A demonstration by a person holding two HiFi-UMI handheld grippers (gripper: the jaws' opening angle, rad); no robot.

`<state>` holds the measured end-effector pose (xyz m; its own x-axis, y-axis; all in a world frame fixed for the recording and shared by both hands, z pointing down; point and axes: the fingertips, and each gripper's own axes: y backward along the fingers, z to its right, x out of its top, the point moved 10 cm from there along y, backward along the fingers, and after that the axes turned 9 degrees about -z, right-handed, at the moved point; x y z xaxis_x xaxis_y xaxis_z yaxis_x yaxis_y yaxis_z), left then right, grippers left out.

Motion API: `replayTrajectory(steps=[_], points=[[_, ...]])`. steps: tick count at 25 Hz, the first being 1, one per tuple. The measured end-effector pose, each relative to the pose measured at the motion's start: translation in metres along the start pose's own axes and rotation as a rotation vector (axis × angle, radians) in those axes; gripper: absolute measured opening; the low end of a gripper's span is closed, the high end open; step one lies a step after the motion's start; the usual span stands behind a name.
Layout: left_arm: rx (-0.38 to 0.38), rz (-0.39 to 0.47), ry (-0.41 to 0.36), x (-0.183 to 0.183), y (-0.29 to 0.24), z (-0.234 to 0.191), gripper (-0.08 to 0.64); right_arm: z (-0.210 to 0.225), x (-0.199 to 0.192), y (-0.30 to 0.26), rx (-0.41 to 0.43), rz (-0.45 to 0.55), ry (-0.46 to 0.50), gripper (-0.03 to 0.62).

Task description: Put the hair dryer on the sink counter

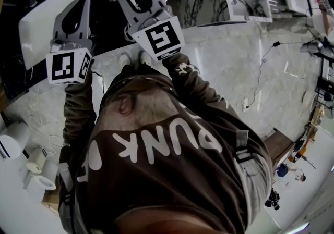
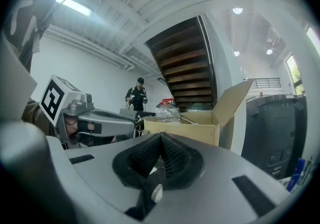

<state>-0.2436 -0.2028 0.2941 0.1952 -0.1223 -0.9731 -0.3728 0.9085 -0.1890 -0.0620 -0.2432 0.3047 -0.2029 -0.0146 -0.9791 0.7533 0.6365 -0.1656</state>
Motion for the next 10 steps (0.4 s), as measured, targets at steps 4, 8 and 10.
replayTrajectory(steps=[4,8,10], points=[[0.001,-0.001,-0.001,-0.0002,0.0006,0.0006,-0.006,-0.0006,0.0001,0.0007,0.004,-0.012,0.005,0.008],[0.002,-0.003,-0.005,0.0001,-0.0005,0.0016,-0.006,0.0012,-0.0004,0.0010,0.005,-0.011,-0.005,0.008],[0.004,-0.004,-0.006,0.0001,-0.0013,0.0016,-0.006,0.0025,-0.0009,0.0012,0.006,-0.018,-0.006,0.008]])
